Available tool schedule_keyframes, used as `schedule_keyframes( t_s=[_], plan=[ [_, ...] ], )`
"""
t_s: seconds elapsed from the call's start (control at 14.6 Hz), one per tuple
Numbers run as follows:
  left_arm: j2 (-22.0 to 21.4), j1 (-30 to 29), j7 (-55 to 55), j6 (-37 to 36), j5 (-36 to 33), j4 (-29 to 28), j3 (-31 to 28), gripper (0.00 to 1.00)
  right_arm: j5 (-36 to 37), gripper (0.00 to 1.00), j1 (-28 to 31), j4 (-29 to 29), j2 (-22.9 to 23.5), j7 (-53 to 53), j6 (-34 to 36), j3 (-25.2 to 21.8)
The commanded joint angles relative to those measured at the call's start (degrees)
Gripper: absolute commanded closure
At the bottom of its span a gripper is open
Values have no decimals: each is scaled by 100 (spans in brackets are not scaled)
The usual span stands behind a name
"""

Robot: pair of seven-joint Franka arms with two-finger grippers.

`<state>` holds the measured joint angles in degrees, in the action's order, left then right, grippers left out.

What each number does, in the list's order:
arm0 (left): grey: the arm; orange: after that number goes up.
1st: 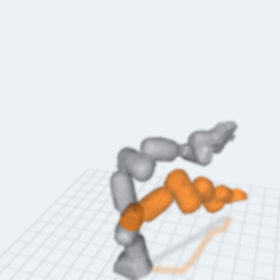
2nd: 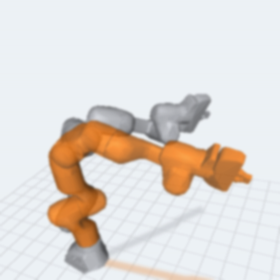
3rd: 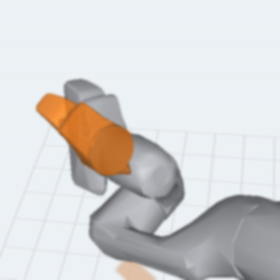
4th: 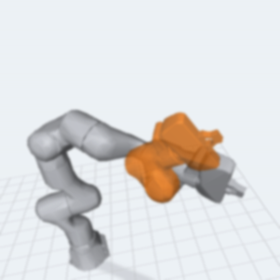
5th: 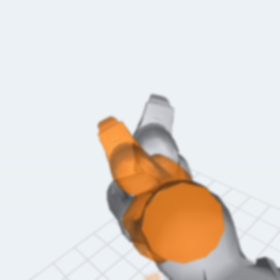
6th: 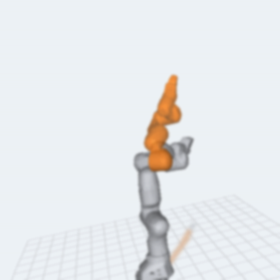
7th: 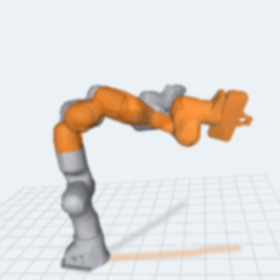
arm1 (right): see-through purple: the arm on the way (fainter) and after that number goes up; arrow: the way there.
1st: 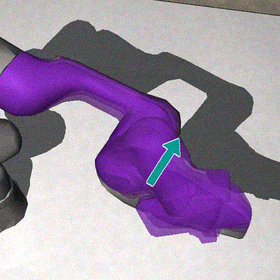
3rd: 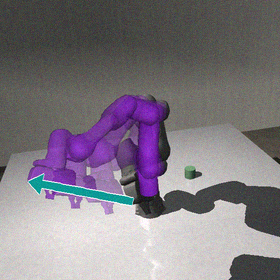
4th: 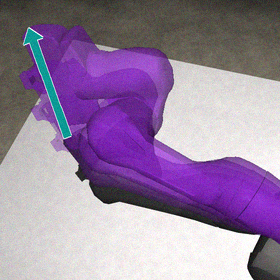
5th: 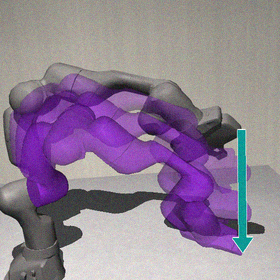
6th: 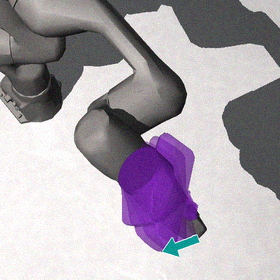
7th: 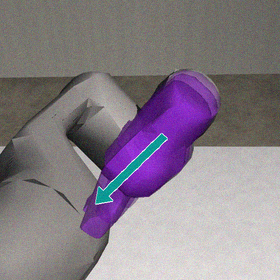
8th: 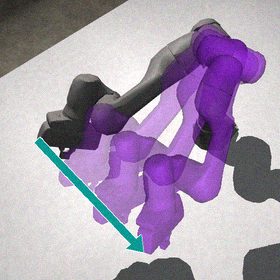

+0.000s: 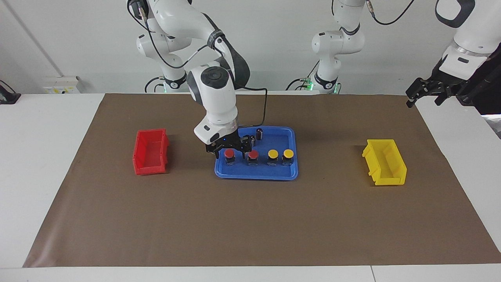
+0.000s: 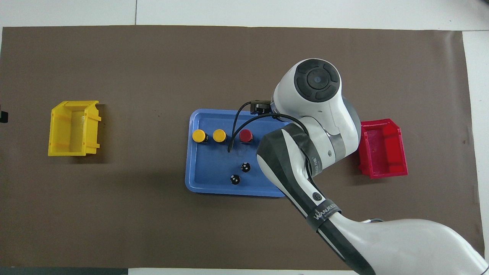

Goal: Sort red and yellow buttons by color
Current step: 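Reach the right gripper to the tray and grasp a red button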

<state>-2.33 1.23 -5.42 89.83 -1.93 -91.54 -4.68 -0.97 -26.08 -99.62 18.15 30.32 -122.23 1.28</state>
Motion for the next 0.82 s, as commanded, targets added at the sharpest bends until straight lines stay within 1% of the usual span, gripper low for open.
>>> schedule_keyframes(
  t_s=[0.0, 0.34, 0.48, 0.55, 0.75],
  plan=[
    [-136, 0, -38, -36, -106, -136, 20, 0, 9, 4, -169, -637, -303, 53, -336, -13],
    [-128, 79, -64, 43, -106, -127, 46, 0, 9, 17, -143, -936, -417, -447, -363, -22],
    [-128, 166, -73, 52, -106, -127, 91, 0, 9, 19, -125, -954, -417, -553, -363, -22],
    [-128, 211, -73, 52, -106, -127, 108, 0, 9, 20, -125, -1024, -435, -562, -424, -22],
    [-128, 281, -73, 60, -80, -127, 108, 0, 9, 24, -125, -1463, -549, -571, -933, -22]
  ],
)
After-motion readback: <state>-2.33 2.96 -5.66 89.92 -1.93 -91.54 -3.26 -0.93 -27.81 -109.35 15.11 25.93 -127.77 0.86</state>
